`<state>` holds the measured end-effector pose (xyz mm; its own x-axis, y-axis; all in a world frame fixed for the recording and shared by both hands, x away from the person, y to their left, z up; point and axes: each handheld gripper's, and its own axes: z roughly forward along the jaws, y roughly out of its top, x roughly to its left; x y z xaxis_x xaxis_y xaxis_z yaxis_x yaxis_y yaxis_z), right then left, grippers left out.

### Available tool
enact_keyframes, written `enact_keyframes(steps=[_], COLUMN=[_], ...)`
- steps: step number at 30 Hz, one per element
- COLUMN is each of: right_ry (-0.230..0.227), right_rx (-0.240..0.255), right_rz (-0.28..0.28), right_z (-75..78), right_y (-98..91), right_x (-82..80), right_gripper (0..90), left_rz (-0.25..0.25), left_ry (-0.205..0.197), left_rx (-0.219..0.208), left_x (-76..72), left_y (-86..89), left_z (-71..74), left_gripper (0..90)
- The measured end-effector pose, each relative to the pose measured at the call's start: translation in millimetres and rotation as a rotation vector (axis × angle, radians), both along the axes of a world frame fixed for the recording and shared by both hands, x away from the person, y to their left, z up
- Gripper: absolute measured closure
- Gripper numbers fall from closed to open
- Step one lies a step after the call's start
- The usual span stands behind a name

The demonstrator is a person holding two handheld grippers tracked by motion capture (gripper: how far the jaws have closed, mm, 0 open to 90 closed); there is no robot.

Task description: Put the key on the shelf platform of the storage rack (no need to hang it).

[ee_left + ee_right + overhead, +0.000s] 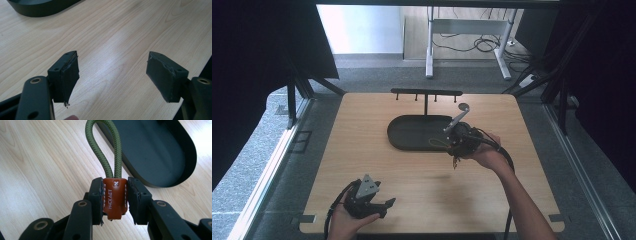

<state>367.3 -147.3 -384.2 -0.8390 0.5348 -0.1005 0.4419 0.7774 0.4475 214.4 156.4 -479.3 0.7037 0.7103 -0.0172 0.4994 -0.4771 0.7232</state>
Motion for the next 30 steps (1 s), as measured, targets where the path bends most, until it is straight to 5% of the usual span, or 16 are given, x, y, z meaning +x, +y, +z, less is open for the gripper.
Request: enact_keyframes(steps=[30], right_ry=[-0.016], right_rx=[-0.003], right_rz=[0.014], right_z=[14.3], right_y=[20.7], right_x=[12.9], right_gripper=[67.3], left_rz=[-0.001], left_ry=[0.0], left_rx=[0.0], left_x=[0.0], left_y=[1.0], left_z=[0.3], left_gripper=[26.8])
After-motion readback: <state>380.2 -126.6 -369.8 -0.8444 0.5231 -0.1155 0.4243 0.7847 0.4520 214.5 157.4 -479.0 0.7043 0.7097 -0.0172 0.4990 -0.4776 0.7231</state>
